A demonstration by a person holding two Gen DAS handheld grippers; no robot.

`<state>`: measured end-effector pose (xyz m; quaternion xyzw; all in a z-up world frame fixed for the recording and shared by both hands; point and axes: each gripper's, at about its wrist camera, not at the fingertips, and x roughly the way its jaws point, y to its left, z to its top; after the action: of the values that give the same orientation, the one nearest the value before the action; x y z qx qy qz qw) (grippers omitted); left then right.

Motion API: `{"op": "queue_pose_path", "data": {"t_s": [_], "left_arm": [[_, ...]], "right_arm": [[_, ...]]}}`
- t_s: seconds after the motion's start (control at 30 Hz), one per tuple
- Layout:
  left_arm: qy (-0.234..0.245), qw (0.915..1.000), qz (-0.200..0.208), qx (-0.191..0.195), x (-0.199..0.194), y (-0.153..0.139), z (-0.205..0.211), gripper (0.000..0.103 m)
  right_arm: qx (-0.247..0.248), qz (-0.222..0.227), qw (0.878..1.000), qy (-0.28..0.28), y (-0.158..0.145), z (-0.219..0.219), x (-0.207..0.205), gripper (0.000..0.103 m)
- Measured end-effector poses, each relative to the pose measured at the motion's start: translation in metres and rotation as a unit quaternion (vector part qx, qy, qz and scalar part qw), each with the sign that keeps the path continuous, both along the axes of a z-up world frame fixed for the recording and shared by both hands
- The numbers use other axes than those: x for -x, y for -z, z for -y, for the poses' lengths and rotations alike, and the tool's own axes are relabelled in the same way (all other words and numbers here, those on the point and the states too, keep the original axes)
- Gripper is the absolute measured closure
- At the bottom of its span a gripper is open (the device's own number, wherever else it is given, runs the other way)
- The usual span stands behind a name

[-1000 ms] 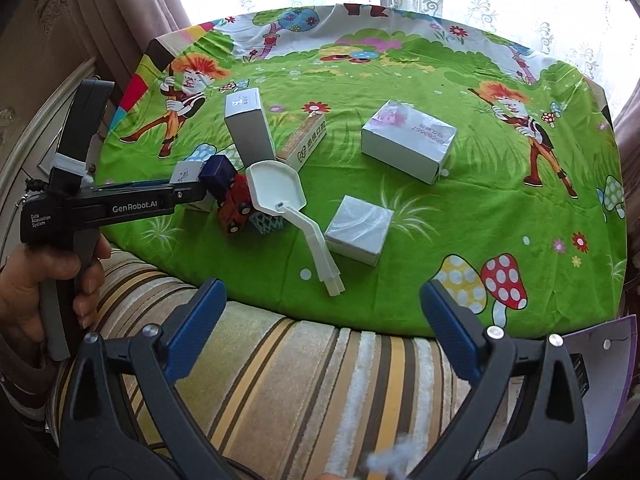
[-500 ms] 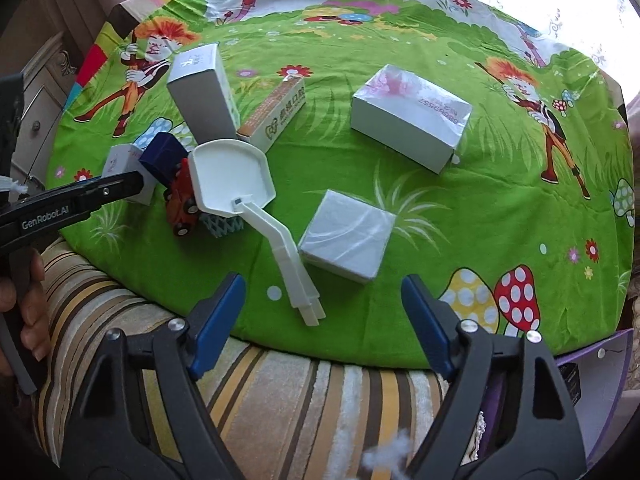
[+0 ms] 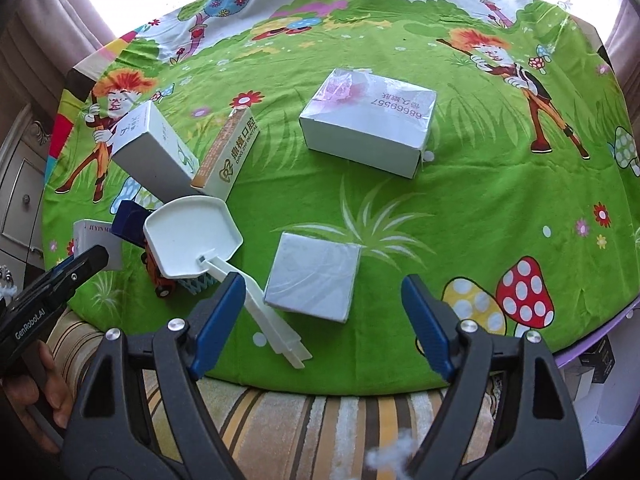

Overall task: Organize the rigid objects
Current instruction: 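Grasp the white red-logo box with the left tool while the right tool grasps the white wrapped cube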

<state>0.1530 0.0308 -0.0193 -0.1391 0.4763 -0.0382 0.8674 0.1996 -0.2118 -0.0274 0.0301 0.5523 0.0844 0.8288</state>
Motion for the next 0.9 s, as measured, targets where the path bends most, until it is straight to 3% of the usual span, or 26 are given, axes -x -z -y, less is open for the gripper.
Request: {"op": "queue_pose_path", "data": {"t_s": [0.13,0.17,0.2,0.3,0.53,0.9], "left_arm": [[-0.003,1.0000,0.005,-0.004,0.002,-0.002,0.001,0.057],[-0.004,1.0000,0.007,-0.004,0.003,-0.003,0.001,0.057],[-0.005,0.9999,0.008,-0.005,0.003,-0.004,0.001,0.057],[-0.006,0.9999,0.011,-0.005,0.005,-0.006,0.002,0.057],[-0.010,0.9995,0.026,-0.013,0.015,-0.017,0.009,0.057],[0.012,0.9992,0.038,-0.009,0.036,-0.037,0.040,0.057]], "right_arm": [[-0.008,-0.001,1.000,0.003,0.004,0.000,-0.006,0.025],[-0.009,0.001,1.000,0.004,0.004,0.000,-0.006,0.030],[-0.002,-0.004,1.000,0.004,0.006,0.000,-0.008,0.043],[-0.017,-0.020,1.000,0.004,0.016,0.003,-0.009,0.053],[-0.036,0.001,0.999,0.015,0.008,0.016,0.002,0.053],[-0.024,0.045,0.998,0.021,-0.018,0.040,0.037,0.053]]}}
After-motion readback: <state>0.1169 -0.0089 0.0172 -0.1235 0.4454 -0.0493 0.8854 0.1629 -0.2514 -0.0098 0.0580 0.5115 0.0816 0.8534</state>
